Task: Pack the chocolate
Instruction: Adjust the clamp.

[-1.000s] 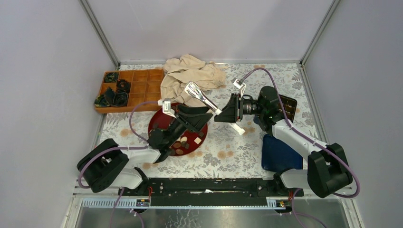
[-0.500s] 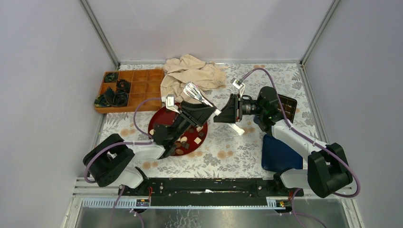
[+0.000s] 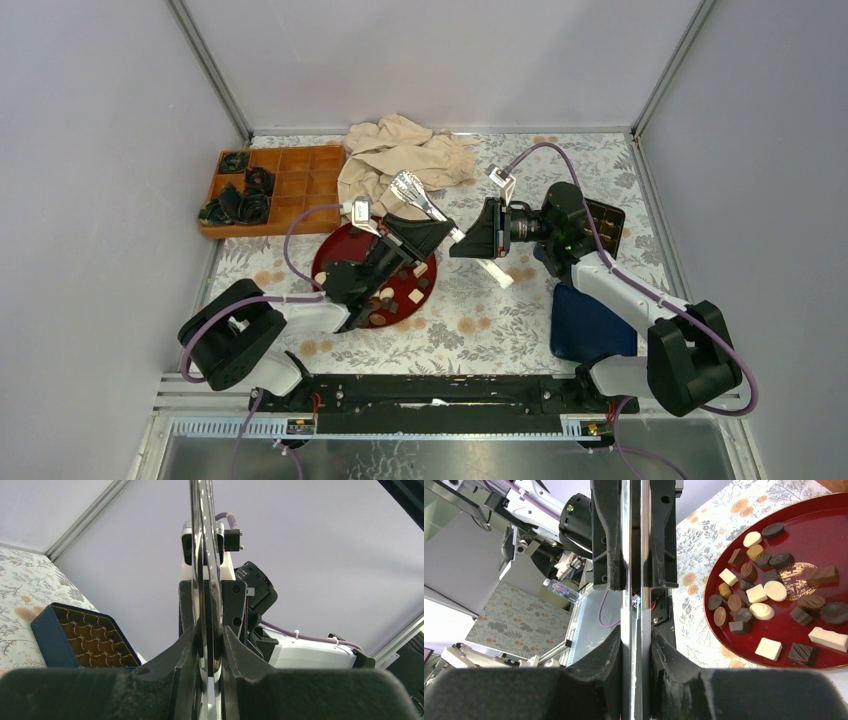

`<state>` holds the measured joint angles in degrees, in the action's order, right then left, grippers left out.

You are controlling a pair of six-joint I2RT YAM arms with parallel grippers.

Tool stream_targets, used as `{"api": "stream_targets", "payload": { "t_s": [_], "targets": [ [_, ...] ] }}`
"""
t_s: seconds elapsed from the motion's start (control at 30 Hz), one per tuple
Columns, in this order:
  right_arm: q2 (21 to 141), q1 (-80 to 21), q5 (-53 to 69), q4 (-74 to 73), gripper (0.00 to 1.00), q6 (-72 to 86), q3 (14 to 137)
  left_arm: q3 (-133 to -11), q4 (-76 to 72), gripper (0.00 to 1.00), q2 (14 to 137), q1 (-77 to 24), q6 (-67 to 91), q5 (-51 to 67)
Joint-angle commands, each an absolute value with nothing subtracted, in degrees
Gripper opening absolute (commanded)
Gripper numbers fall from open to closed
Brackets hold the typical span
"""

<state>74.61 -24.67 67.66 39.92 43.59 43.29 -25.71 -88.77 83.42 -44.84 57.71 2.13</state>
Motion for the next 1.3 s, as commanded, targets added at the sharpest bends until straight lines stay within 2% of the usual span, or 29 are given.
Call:
{"api": "stream_targets", "payload": {
  "t_s": [0.0,0.07,0.13,0.23,0.3,0.4,0.53,0.73,0.87,1.03,1.17,1.27],
  "targets": [
    [73.04,-25.14,69.17,43.24,0.20,44.10,44.18,-27.69,-92.64,0.19,83.83,-44.44,57.22,2.31],
    [73.06,-25.13,69.16,43.24,0.20,44.08,44.21,-27.69,-92.63,0.19,83.76,-44.43,57.35,2.29],
    [72.96,-25.14,69.17,43.18,0.20,44.12,44.21,-27.68,-92.63,0.23,83.77,-44.39,57.50,2.33],
    [72.95,-25.14,69.16,43.07,0.20,44.04,44.29,-27.23,-92.63,0.52,83.61,-44.40,58.05,2.29],
    [72.89,-25.08,69.19,42.69,0.20,43.73,44.39,-26.67,-92.64,0.65,83.25,-44.45,58.01,2.29],
    [72.72,-25.05,69.27,41.69,0.21,42.85,44.73,-25.19,-92.64,0.77,82.08,-44.43,57.50,1.88],
    [72.62,-24.90,69.05,38.70,0.29,40.49,45.31,-21.70,-92.56,0.86,79.32,-44.40,56.16,0.66],
    [72.64,-24.28,68.80,36.87,0.46,38.93,45.82,-13.69,-92.46,0.89,74.06,-44.35,55.22,-1.66],
    [72.94,-24.17,68.52,36.09,0.48,38.38,45.87,-9.26,-91.70,0.90,69.57,-44.23,54.64,-2.42],
    [73.55,-24.04,67.58,34.52,0.42,37.27,46.12,-7.16,-83.85,0.90,61.47,-43.98,53.54,-2.81],
    [73.57,-23.22,65.66,28.96,0.29,33.47,47.16,-5.88,-73.79,0.90,52.75,-43.95,52.66,-2.42],
    [73.56,-22.41,63.82,24.38,0.19,30.05,48.28,-6.63,-58.38,0.89,42.89,-43.57,51.42,-1.78]
  ]
}}
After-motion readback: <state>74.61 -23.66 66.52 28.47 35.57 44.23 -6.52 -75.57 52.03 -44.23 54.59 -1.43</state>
